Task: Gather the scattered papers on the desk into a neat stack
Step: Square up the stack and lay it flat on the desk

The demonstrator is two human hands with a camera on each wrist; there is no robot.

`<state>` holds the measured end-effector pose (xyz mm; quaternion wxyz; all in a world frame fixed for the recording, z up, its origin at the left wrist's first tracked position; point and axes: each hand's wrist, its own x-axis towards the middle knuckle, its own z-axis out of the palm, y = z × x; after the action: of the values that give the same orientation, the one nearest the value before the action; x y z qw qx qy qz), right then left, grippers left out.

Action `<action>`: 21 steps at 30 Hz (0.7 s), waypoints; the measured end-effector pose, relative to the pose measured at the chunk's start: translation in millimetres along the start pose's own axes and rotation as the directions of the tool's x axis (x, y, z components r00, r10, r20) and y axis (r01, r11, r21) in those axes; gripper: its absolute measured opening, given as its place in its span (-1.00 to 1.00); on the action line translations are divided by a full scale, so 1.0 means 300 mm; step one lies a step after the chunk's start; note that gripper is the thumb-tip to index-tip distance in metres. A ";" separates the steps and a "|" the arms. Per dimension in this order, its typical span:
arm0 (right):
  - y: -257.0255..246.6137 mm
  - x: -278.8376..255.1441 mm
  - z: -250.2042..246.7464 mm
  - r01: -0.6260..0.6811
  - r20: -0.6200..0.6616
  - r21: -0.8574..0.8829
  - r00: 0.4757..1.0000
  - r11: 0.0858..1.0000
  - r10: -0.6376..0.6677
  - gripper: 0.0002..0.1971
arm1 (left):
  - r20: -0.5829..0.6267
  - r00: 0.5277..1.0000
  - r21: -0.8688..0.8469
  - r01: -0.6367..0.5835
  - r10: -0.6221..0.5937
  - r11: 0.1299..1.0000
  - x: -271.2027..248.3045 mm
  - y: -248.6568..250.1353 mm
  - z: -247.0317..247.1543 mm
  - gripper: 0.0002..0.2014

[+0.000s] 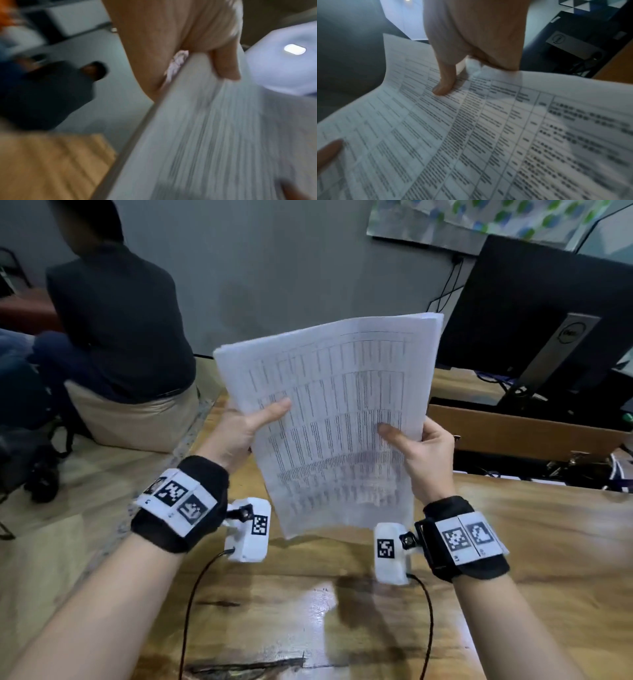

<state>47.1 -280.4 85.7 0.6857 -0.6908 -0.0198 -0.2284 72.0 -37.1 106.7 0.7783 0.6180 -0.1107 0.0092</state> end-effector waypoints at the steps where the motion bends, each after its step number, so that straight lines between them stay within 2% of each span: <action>1: 0.010 -0.012 -0.004 -0.016 -0.024 0.040 1.000 0.999 0.017 -0.76 | 0.023 1.000 0.043 0.005 -0.006 0.999 -0.005 0.011 0.028 -0.73; 3: 0.036 -0.041 -0.020 -0.051 -0.047 0.086 0.997 0.995 0.055 -0.73 | 0.017 1.000 0.148 0.001 -0.003 0.989 -0.010 0.016 0.052 -0.75; 6: 0.074 -0.080 -0.045 -0.109 -0.021 0.047 0.994 0.993 0.110 -0.60 | 0.040 0.996 0.268 0.069 -0.083 0.961 -0.028 -0.013 0.046 -0.64; 7: 0.080 -0.089 -0.053 -0.128 -0.008 0.042 0.992 0.991 0.129 -0.56 | 0.068 0.992 0.280 0.084 -0.107 0.956 -0.038 -0.028 0.043 -0.70; 8: 0.080 -0.090 -0.057 -0.137 0.002 0.046 0.991 0.989 0.137 -0.55 | 0.106 0.988 0.278 0.078 -0.111 0.957 -0.051 -0.034 0.042 -0.77; 11: 0.046 -0.077 -0.067 -0.107 0.018 0.067 0.994 0.992 0.106 -0.58 | 0.178 0.981 0.266 0.033 -0.083 0.964 -0.062 -0.035 0.043 -0.73; 15: -0.013 -0.033 -0.078 -0.086 0.080 0.103 0.994 0.991 0.078 -0.59 | 0.240 0.969 0.208 0.006 -0.057 0.978 -0.040 0.015 0.035 -0.79; 18: -0.035 -0.004 -0.098 -0.161 0.217 0.118 0.967 0.980 0.133 -0.56 | 0.314 0.948 0.181 -0.007 -0.051 0.984 -0.022 0.044 0.027 -0.52; 21: -0.059 0.020 -0.109 -0.182 0.304 0.094 0.942 0.979 0.146 -0.70 | 0.325 0.944 0.194 -0.016 -0.049 0.981 -0.008 0.054 0.027 -0.51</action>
<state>37.1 -312.4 102.9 0.7322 -0.6737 -0.0782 -0.0632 65.9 -40.9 123.6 0.6849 0.6848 -0.2321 -0.0896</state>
